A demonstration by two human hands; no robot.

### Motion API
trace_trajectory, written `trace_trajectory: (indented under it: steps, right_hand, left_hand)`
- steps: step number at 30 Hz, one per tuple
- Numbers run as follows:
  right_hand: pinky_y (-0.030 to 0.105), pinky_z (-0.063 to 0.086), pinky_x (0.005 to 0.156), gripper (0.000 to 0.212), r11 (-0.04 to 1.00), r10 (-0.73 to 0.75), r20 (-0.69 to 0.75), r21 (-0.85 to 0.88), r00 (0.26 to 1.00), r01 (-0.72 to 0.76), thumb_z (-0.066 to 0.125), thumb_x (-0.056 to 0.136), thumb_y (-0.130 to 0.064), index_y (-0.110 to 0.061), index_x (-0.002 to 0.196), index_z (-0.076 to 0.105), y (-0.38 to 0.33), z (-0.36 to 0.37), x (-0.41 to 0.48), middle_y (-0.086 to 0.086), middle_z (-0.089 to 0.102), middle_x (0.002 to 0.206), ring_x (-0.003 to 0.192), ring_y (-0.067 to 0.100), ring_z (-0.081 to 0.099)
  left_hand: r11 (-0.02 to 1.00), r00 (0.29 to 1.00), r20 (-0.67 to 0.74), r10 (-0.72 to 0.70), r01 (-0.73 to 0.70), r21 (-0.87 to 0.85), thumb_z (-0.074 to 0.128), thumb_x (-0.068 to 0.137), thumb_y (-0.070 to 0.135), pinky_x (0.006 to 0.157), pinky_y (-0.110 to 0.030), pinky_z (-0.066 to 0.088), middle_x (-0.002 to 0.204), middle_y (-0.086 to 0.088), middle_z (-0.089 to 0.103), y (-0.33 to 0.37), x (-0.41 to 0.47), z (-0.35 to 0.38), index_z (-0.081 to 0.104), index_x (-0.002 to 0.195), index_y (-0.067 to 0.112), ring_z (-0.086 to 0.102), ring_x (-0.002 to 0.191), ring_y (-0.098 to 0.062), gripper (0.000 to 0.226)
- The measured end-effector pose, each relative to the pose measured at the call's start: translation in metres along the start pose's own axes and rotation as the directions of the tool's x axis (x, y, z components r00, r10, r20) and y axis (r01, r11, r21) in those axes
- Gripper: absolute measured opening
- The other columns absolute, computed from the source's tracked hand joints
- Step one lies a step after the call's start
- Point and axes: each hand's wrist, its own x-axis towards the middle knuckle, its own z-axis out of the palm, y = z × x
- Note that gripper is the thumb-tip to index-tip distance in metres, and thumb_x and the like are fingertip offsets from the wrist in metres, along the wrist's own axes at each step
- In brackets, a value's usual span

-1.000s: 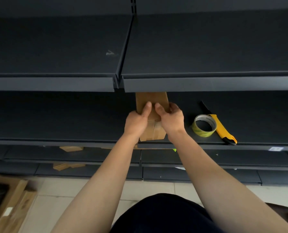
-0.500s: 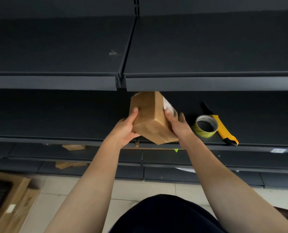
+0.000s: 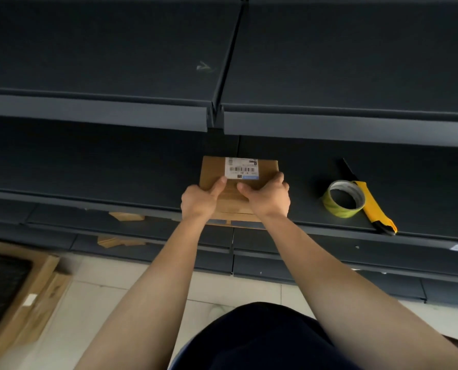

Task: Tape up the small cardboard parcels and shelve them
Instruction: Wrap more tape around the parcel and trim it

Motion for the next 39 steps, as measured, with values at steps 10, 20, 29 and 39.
trace_trajectory:
  steps: [10,20,29,39]
  right_hand:
    - [0.019,0.039,0.083,0.060,0.979,-0.143,-0.063,0.140,0.988,0.151,0.065,0.089,-0.032,-0.020,0.143,0.041,0.032,-0.015,0.004,-0.003,0.061,0.119,0.105,0.015,0.058]
    - [0.041,0.050,0.093,0.056,0.700,0.030,0.409,0.642,0.912,-0.311,0.063,0.087,-0.032,-0.022,0.138,0.044,0.054,-0.018,0.003,0.004,0.064,0.120,0.106,0.022,0.062]
    - [0.050,0.051,0.091,0.085,0.631,0.024,0.441,0.690,0.897,-0.356,0.074,0.070,-0.056,-0.030,0.141,0.035,0.050,-0.011,-0.002,0.003,0.064,0.119,0.106,0.026,0.063]
    - [0.052,0.041,0.103,0.129,0.648,0.016,0.272,0.731,0.962,-0.217,0.078,0.042,-0.063,-0.045,0.148,0.007,0.037,0.004,-0.012,-0.001,0.035,0.145,0.125,0.027,0.045]
  left_hand:
    - [0.995,0.996,0.055,0.064,-0.060,-0.077,0.053,0.081,0.067,0.054,-0.023,0.039,0.080,0.001,0.063,-0.018,0.009,-0.003,0.058,0.078,0.019,0.059,0.070,-0.012,0.048]
    - [0.981,0.974,0.212,0.080,-0.039,-0.189,0.046,0.088,0.062,0.095,-0.034,0.042,0.120,-0.002,0.058,-0.028,0.004,-0.014,0.052,0.126,0.014,0.056,0.109,-0.020,0.063]
    - [0.953,0.977,-0.174,0.123,-0.165,-0.254,0.068,0.085,0.035,0.087,-0.028,0.040,0.117,-0.006,0.046,-0.019,-0.011,-0.021,0.040,0.116,0.013,0.047,0.108,-0.020,0.048]
    - [0.970,0.954,-0.180,0.238,-0.244,-0.013,0.068,0.084,0.039,0.104,-0.034,0.034,0.136,-0.011,0.029,-0.014,-0.032,-0.018,0.037,0.130,0.006,0.029,0.125,-0.025,0.065]
